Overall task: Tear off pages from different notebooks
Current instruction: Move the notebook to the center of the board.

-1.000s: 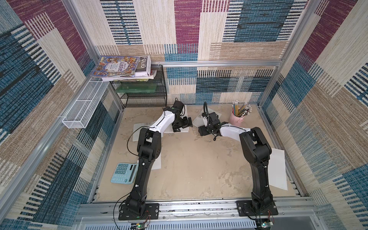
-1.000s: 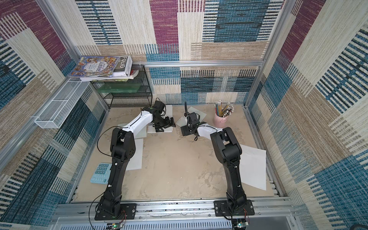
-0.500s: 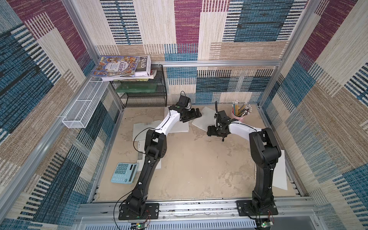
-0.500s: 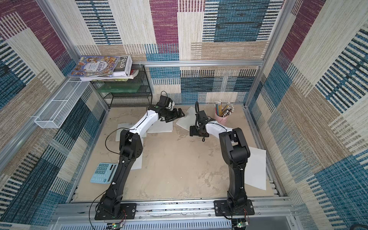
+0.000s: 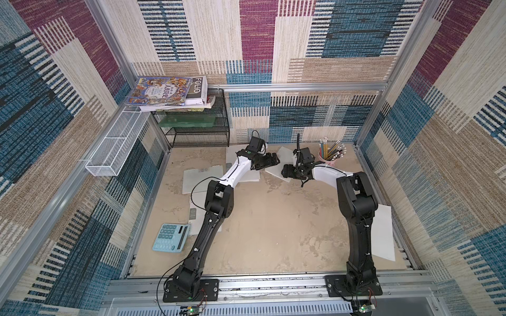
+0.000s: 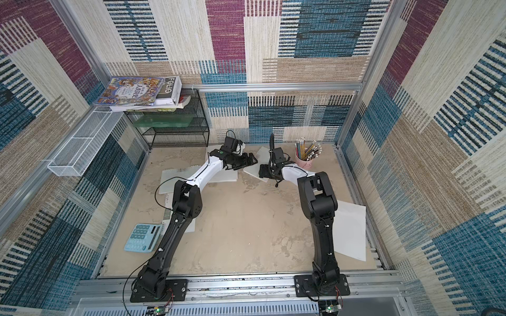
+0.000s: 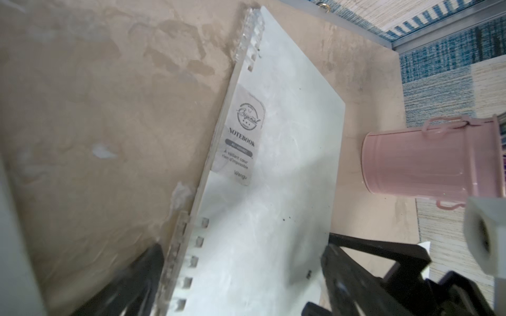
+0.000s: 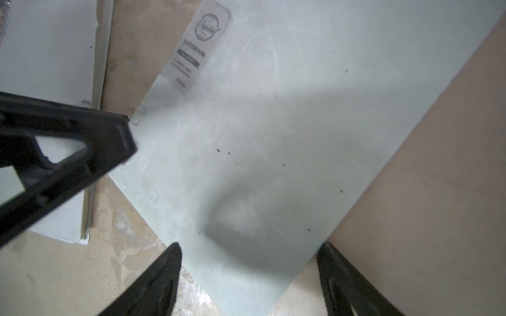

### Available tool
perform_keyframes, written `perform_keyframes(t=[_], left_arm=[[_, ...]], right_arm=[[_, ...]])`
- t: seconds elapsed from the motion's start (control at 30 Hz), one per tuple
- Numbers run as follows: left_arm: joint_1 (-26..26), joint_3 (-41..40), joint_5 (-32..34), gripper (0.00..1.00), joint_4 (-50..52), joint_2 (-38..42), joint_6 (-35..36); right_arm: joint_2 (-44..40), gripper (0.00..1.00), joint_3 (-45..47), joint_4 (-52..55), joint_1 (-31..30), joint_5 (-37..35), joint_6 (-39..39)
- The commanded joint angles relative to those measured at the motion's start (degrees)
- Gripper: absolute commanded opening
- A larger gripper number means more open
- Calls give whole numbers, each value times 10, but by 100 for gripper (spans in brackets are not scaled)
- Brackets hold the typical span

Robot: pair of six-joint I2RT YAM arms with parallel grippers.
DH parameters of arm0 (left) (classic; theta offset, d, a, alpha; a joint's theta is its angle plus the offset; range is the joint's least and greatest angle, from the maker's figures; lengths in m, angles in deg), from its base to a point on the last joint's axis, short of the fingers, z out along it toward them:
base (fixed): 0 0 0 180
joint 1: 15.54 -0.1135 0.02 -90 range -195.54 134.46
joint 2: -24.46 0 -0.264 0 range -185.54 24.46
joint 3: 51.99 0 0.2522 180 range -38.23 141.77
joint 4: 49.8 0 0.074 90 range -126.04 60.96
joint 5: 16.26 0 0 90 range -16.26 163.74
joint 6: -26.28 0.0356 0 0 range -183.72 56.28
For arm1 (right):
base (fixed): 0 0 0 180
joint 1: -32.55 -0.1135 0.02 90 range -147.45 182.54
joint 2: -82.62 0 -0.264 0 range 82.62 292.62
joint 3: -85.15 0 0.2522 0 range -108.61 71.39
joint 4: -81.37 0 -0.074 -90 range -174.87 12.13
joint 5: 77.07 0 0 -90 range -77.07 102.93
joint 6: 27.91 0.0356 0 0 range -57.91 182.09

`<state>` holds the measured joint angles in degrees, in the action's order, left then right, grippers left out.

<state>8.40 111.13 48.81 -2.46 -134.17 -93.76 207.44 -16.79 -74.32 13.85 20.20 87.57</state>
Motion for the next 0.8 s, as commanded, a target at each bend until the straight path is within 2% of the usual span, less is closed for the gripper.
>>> perform_keyframes(t=[0.0, 0.1, 0.27, 0.43, 0.53, 0.63, 0.67, 0.73, 0.77], left_arm=[[1, 1, -62, 83, 6, -8, -5], [5, -15, -110, 68, 23, 0, -1], [15, -148, -123, 48, 10, 88, 6], [37, -384, -119, 25, -75, 229, -23], [52, -552, -111, 19, -150, 324, -86], [75, -720, -66, 21, -209, 421, -165], [85, -756, -54, 24, -216, 443, -182], [108, -802, -29, 39, -200, 482, -210], [119, -816, -23, 42, -194, 497, -216]], right_arm=[[5, 79, 13, 18, -4, 34, 2], [-9, 76, 34, 4, -6, 42, 0], [-57, 74, 90, -1, -15, 46, 0], [-147, 73, 192, -15, -37, 56, 6], [-212, 74, 258, -7, -44, 75, 17], [-278, 78, 322, 9, -38, 84, 25], [-292, 79, 336, 14, -31, 89, 27], [-311, 79, 362, 19, -12, 112, 27], [-314, 79, 372, 21, -3, 123, 26]])
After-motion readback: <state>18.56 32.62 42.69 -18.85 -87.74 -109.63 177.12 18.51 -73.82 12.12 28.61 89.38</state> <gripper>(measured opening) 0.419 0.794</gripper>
